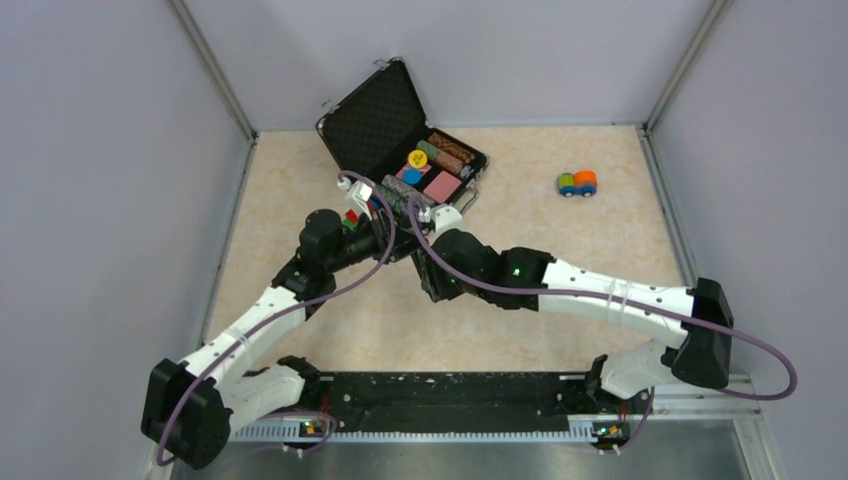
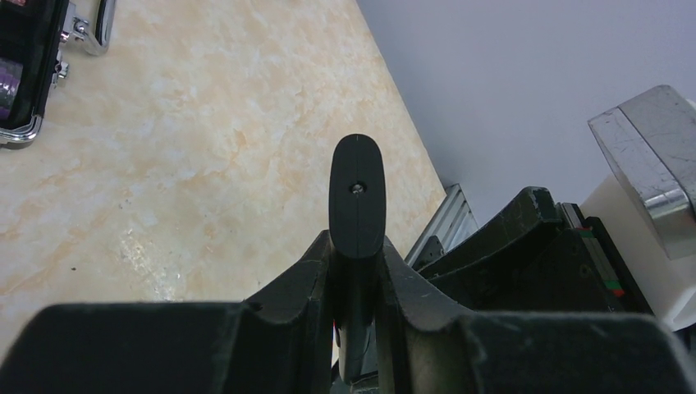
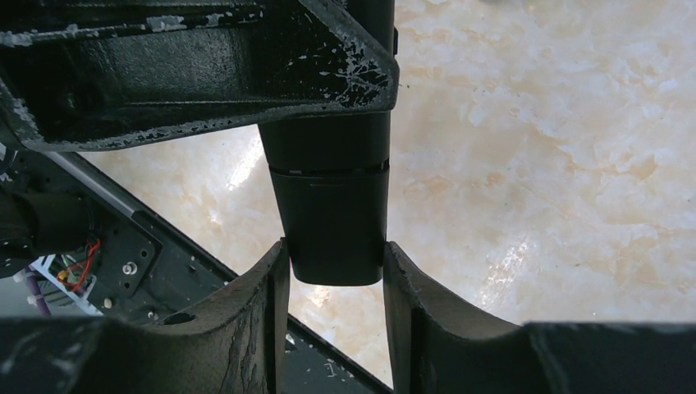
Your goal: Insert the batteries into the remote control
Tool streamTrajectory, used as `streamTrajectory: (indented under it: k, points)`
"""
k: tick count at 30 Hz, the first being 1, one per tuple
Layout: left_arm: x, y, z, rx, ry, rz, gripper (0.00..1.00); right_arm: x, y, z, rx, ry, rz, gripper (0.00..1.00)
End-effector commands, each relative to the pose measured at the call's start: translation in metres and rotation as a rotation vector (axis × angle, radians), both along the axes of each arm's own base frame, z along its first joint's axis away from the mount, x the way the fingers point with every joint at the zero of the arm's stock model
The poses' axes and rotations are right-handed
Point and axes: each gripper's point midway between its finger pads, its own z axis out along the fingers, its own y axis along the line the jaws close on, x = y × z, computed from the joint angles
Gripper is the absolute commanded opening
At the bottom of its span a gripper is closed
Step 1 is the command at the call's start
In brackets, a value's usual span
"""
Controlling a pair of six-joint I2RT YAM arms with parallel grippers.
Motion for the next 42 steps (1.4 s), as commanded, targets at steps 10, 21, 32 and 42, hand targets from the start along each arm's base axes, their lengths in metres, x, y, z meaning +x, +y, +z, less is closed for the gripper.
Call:
streamTrajectory:
  k: [10,21,32,42]
  points:
    - [0.003,-0.005,0.018,0.013,0.011,-0.010,0.00,0.018,0.000,0.022,0.019,-0.020,-0.073,0.35]
    - [0.004,-0.005,0.014,0.040,-0.002,-0.017,0.00,0.015,0.001,0.025,0.037,0.017,-0.058,0.34]
    - [0.003,-0.011,0.025,-0.027,0.045,-0.035,0.00,0.017,0.008,0.013,0.036,0.041,-0.064,0.37]
    - [0.000,-0.013,0.034,-0.064,0.056,-0.045,0.00,0.020,0.004,0.007,0.034,0.049,-0.079,0.42]
